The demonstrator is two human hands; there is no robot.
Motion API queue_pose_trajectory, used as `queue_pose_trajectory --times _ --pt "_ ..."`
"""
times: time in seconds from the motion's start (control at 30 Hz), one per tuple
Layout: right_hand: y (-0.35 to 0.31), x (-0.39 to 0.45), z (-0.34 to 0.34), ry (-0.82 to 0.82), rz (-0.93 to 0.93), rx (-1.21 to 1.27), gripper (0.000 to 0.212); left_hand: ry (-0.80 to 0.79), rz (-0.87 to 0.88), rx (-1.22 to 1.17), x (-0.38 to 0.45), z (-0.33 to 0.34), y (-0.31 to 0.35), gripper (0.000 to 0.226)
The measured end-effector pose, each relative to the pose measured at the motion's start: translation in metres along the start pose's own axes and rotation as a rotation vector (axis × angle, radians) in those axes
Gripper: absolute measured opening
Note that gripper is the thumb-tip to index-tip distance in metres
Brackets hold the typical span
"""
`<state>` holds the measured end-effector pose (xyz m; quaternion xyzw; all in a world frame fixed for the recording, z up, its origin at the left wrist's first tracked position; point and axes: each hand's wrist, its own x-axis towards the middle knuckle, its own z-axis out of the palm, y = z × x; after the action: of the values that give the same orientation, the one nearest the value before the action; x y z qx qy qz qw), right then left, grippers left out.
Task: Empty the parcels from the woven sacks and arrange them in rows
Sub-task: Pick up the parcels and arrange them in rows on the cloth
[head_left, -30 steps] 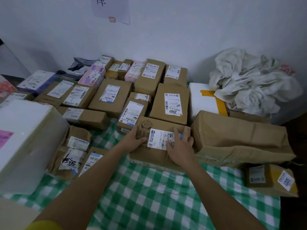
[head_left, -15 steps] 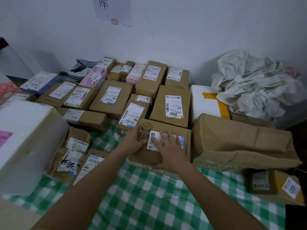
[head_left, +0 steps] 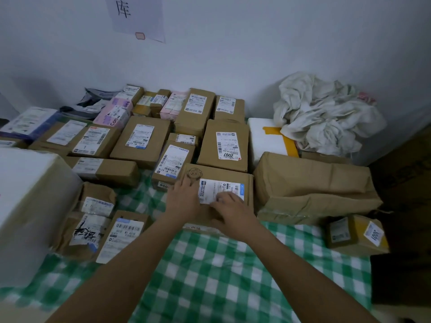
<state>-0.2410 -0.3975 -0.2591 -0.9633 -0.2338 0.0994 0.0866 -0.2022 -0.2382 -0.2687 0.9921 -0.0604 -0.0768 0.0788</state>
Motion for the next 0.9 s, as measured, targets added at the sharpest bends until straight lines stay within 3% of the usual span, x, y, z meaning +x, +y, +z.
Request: queue_pose_trajectory --times 0.23,0.37,0.47,0.7,0.9 --pt "0.019 -0.043 -0.005 0.166 0.082 0.168 0.025 -0.056 0.042 -0.087 -0.027 0.003 0.023 0.034" --pt "0.035 -0.055 -0.016 0.215 0.148 0.286 0.02 -0.252 0.242 -0.238 -0.041 -0.01 0.04 0.028" --pt "0.053 -0.069 -0.025 0.239 0.19 0.439 0.016 -0.336 0.272 -0.304 -0.043 -0.019 0.059 0.029" --pt "0.118 -0.118 -0.027 0.23 0.22 0.455 0.02 -0.106 0.246 -0.319 -0.038 -0.006 0.144 0.029" --pt "0.2 -0.175 -0.027 0.274 0.257 0.431 0.019 0.058 -0.007 -0.328 -0.038 0.018 0.225 0.024"
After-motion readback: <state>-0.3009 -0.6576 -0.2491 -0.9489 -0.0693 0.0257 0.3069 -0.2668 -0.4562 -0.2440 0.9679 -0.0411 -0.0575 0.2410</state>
